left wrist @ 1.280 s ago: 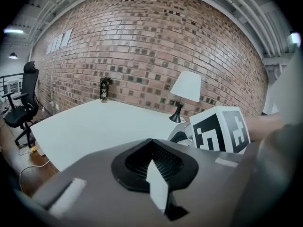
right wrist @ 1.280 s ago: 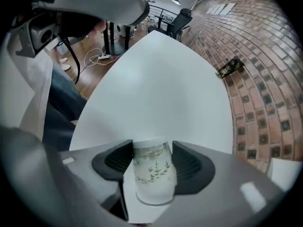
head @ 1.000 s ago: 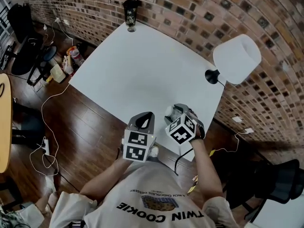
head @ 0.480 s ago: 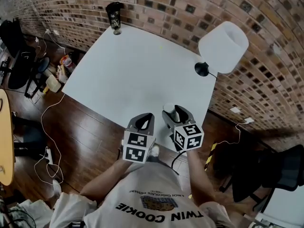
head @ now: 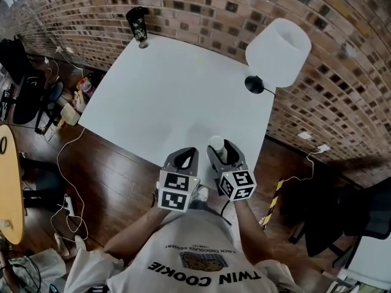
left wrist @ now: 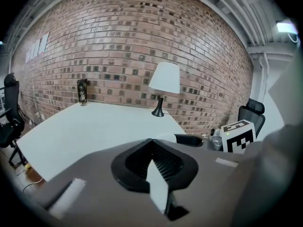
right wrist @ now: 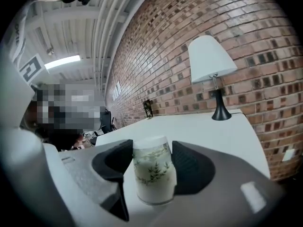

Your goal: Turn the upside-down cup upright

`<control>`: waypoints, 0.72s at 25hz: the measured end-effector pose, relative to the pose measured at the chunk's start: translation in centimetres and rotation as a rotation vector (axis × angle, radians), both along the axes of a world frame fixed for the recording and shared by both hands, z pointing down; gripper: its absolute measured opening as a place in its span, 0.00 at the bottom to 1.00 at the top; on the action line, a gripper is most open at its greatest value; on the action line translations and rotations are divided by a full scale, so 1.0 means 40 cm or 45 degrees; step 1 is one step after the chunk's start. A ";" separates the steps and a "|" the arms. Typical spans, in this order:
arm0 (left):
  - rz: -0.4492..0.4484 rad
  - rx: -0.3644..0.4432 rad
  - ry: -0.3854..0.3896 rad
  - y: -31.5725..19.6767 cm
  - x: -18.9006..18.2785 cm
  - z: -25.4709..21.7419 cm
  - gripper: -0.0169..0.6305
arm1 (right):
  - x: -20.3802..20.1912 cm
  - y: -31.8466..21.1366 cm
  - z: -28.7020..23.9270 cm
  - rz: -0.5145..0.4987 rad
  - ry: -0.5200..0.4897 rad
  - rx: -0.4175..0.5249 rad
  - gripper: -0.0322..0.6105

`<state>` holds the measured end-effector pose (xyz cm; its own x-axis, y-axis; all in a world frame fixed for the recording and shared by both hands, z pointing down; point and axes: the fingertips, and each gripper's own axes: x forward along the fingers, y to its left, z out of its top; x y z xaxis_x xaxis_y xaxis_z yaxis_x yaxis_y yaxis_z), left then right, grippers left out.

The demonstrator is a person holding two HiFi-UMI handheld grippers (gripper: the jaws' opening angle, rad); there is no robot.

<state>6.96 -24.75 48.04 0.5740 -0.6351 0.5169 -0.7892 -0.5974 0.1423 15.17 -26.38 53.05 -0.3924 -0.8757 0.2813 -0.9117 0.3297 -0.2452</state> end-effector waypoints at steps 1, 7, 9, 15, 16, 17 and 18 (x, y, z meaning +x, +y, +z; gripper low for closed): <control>0.000 0.002 -0.003 0.000 0.003 -0.001 0.03 | 0.001 0.007 0.003 -0.008 0.016 0.005 0.45; -0.003 0.008 -0.016 0.001 0.023 -0.003 0.03 | 0.009 0.041 0.025 -0.026 0.052 -0.026 0.45; -0.005 0.011 -0.021 0.003 0.035 -0.004 0.03 | 0.009 0.049 0.027 -0.048 0.060 -0.034 0.45; -0.035 0.011 -0.044 0.013 0.063 0.005 0.03 | 0.009 0.058 0.003 -0.142 0.055 -0.034 0.45; -0.047 0.009 -0.048 0.016 0.066 0.007 0.03 | 0.011 0.061 -0.005 -0.155 0.048 -0.028 0.45; -0.058 0.009 -0.052 0.019 0.067 0.009 0.03 | 0.014 0.065 -0.014 -0.163 0.044 -0.020 0.45; -0.068 0.009 -0.054 0.023 0.067 0.011 0.03 | 0.017 0.069 -0.025 -0.167 0.042 -0.009 0.45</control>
